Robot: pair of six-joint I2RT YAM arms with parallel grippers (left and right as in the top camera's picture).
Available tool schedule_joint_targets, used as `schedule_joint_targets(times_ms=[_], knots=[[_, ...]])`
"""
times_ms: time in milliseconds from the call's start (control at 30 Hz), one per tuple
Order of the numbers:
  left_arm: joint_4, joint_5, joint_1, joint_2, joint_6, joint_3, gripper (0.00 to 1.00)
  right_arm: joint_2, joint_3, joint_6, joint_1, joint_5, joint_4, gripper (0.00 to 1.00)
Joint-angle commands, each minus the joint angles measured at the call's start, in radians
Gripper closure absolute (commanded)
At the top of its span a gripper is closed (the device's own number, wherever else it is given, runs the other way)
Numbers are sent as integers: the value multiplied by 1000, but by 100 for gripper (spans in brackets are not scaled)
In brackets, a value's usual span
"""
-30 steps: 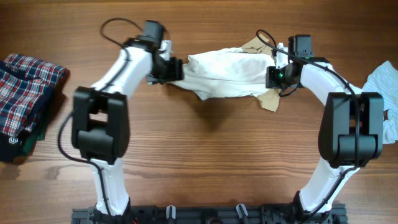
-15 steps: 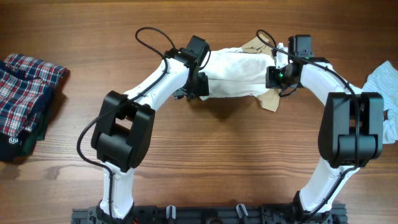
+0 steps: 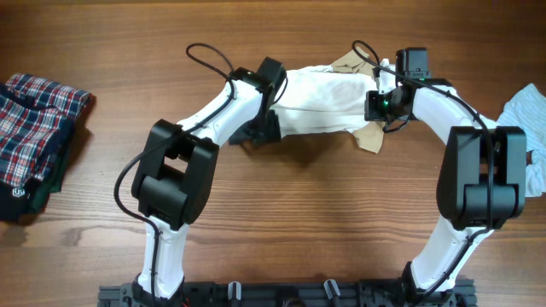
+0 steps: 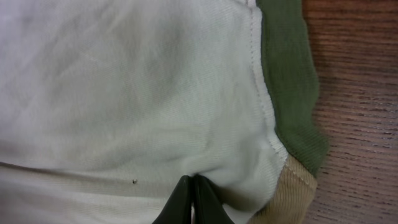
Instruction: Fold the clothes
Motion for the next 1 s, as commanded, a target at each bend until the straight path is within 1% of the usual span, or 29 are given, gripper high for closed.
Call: schedule_joint_targets(times_ms=[0, 133, 200, 333, 400, 533, 633, 733, 800, 833, 967], knots=[[-78, -52, -1, 42, 8, -14, 20, 79, -24, 2, 2, 14, -3, 95], [-125, -52, -1, 41, 8, -14, 20, 79, -24, 2, 2, 14, -3, 95], [-66, -50, -1, 35, 0, -12, 19, 79, -24, 2, 2, 14, 2, 95], [34, 9, -1, 29, -32, 31, 18, 79, -24, 1, 2, 14, -3, 95], [66, 13, 0, 28, -74, 39, 16, 79, -24, 2, 2, 14, -2, 95], [137, 117, 2, 28, -74, 39, 17, 79, -24, 2, 2, 14, 2, 94], [117, 183, 29, 6, -70, 39, 20, 79, -24, 2, 2, 14, 2, 94], [101, 185, 61, -50, -51, 39, 23, 79, -24, 2, 2, 14, 6, 94], [116, 185, 72, -68, -51, 39, 22, 79, -24, 2, 2, 14, 5, 94], [115, 185, 72, -66, -51, 39, 20, 79, -24, 2, 2, 14, 5, 94], [117, 180, 49, -61, -51, 39, 18, 79, -24, 2, 2, 14, 3, 94]])
